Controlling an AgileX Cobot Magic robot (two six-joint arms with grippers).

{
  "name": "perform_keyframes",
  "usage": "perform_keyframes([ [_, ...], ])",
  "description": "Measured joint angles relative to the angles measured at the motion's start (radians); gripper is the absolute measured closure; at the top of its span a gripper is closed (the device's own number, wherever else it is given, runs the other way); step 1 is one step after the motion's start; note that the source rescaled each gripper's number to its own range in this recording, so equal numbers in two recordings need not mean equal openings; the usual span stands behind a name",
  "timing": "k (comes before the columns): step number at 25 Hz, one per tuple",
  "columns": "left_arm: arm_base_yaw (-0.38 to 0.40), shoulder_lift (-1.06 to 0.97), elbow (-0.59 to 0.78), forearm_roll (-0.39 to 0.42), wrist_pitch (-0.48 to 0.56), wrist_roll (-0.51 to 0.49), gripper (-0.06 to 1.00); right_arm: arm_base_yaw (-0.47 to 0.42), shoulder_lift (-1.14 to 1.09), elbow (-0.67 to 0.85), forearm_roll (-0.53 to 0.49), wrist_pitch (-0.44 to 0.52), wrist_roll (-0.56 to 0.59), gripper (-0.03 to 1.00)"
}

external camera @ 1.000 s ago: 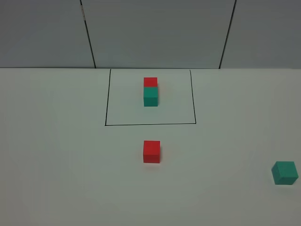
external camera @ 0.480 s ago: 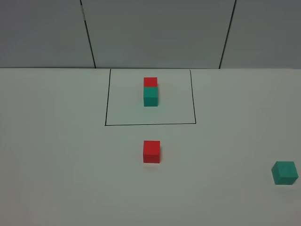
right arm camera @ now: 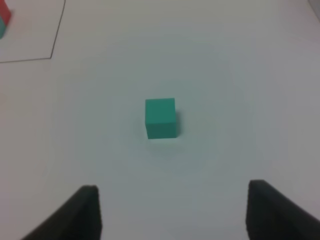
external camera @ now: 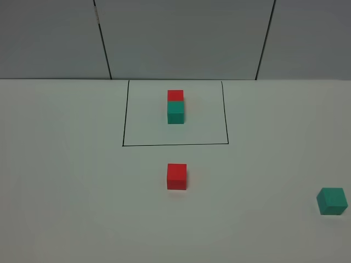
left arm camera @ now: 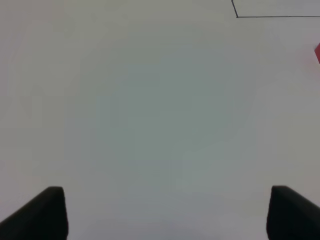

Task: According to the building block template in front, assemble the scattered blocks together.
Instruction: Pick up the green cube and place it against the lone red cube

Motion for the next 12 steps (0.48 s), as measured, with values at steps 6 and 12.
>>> perform_keyframes([
  [6, 0.041, 0.0, 0.0, 0.001, 0.0, -0.004, 0.06, 0.0, 0.0, 0.0, 0.0, 0.0, -0.001, 0.41],
  [12, 0.069, -0.001, 0.0, 0.002, 0.0, -0.005, 0.06, 0.0, 0.0, 0.0, 0.0, 0.0, -0.001, 0.41],
])
